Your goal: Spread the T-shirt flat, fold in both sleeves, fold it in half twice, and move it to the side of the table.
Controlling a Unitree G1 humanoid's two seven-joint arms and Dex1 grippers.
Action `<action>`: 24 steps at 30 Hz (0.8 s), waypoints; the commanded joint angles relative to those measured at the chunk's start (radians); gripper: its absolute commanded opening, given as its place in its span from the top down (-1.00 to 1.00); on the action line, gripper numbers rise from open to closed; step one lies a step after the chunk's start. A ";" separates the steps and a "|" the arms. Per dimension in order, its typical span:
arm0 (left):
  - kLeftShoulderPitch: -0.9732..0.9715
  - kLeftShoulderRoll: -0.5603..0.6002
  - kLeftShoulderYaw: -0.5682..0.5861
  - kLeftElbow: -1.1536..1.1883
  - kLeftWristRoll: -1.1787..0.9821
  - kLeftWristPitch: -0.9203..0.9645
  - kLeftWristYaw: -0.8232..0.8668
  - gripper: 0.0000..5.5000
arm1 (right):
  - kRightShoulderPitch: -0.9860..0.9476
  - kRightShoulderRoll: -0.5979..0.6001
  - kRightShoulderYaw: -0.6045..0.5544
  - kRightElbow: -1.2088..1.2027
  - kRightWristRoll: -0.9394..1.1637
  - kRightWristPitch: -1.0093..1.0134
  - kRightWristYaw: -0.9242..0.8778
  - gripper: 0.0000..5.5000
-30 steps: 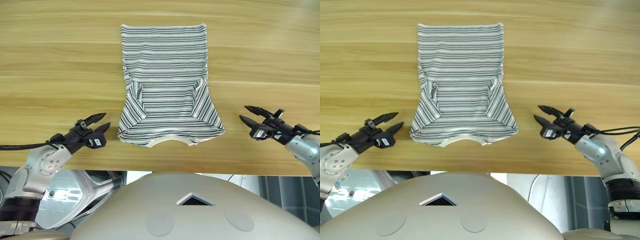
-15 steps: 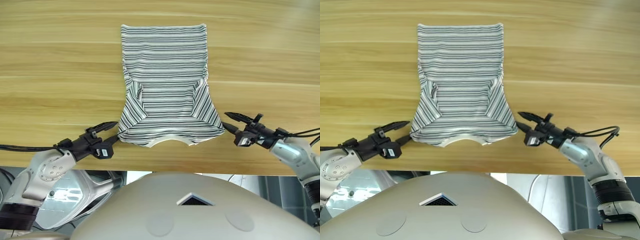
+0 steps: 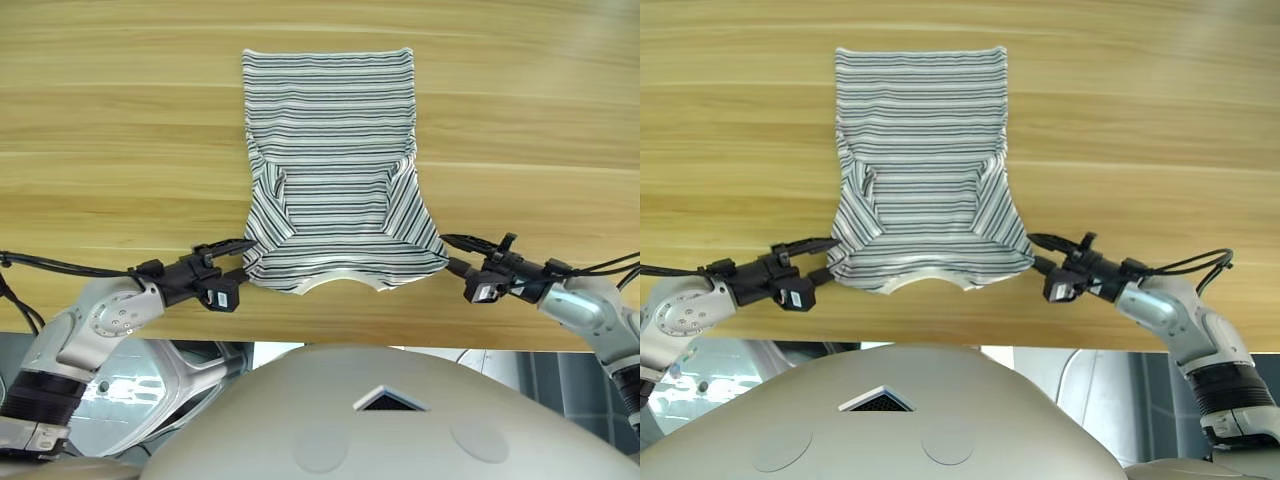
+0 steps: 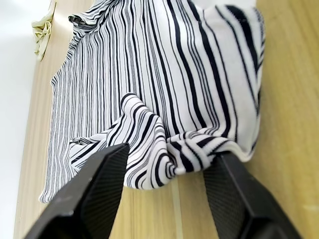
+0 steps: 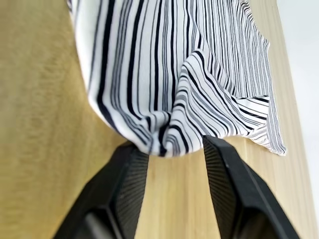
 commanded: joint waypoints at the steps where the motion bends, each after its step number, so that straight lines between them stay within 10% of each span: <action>1: 0.011 0.016 -0.047 0.049 0.038 0.022 -0.048 0.05 | 0.039 -0.034 0.011 -0.030 -0.013 0.020 0.055 0.29; 11: -0.029 0.010 -0.095 0.066 0.041 0.015 -0.042 0.05 | -0.015 -0.011 0.037 0.010 -0.015 0.026 0.078 0.29; 24: -0.025 0.019 -0.120 0.086 0.034 -0.011 -0.030 0.93 | -0.074 0.011 0.050 0.088 -0.008 0.011 0.067 0.29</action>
